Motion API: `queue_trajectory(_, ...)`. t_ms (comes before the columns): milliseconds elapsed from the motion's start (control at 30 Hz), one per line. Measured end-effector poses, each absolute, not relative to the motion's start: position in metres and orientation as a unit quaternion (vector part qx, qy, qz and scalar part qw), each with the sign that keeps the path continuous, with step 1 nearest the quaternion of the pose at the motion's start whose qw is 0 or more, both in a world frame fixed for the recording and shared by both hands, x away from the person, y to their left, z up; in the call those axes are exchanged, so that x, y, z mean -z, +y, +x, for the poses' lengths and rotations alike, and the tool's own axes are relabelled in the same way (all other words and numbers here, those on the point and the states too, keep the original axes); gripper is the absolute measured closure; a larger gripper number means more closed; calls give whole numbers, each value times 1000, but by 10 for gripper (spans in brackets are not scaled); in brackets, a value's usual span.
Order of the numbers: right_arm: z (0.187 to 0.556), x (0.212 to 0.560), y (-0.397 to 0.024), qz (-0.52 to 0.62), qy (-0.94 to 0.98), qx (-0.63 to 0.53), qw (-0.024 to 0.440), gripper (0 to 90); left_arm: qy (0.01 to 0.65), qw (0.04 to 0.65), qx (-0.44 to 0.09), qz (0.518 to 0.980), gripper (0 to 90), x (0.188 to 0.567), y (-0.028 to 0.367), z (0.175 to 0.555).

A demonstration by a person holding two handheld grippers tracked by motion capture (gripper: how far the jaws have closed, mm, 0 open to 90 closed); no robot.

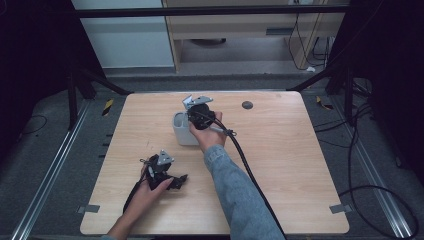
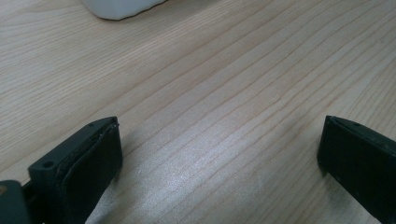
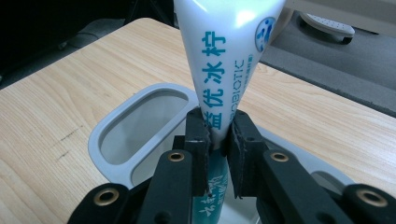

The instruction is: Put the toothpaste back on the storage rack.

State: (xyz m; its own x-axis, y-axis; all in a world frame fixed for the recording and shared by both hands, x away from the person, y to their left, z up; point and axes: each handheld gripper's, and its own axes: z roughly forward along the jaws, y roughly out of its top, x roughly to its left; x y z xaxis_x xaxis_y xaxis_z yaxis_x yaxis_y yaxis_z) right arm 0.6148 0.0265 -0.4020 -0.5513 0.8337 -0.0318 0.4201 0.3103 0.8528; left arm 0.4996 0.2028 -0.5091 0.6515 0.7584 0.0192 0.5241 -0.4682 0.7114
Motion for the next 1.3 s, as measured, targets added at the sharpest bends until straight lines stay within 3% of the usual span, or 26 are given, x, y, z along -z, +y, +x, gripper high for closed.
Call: queue_trajectory(1300,620,402,35,406,775,-421,237,768,381,346,-169,840,0,509,203,500)
